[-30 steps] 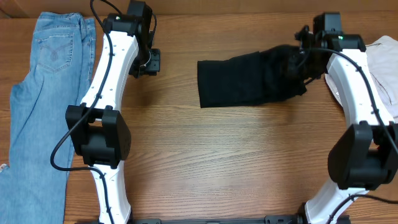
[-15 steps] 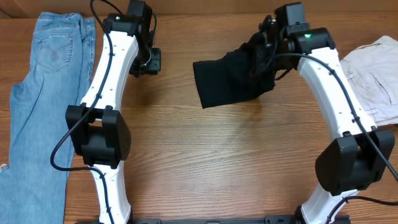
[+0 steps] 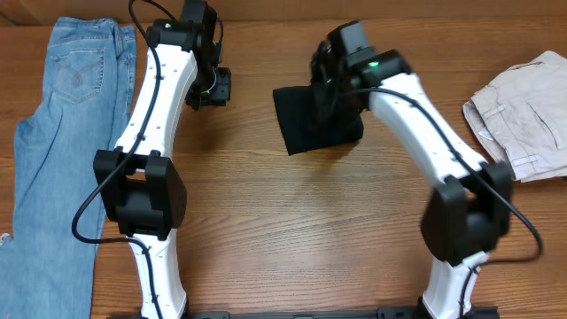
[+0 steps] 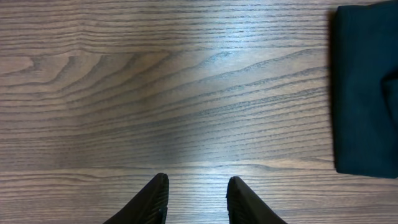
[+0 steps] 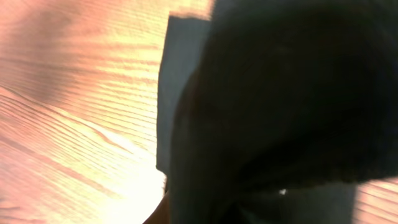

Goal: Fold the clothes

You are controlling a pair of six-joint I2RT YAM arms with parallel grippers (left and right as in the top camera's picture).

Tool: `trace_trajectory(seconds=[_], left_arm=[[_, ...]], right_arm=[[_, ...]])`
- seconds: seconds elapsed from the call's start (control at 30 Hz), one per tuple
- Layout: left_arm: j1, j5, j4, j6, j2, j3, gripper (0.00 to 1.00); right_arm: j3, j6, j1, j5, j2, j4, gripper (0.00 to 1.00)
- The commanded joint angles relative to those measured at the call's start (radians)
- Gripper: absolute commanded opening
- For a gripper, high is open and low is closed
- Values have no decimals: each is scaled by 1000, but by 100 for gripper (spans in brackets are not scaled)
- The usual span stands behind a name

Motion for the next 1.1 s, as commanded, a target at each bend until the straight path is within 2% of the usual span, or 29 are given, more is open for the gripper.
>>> trace_trajectory(seconds=[0.0,0.23,0.5,0.77,1.07], left_arm=[[5,12,-3,-7,-15,-6,34],[5,11,-2,-7,-15,-6,34],[5,11,-2,-6,-15,-6,34],[5,11,2,-7,-15,-5,34],[5,11,6,-7,-15,-6,34]], right_arm=[[16,5,24,2,74,14,11],[16,5,61,3,151,38,12],[23,6,62,3,152,75,12],[122,24,62,2,148,79,13],[120,24,64,-36,179,117,14]])
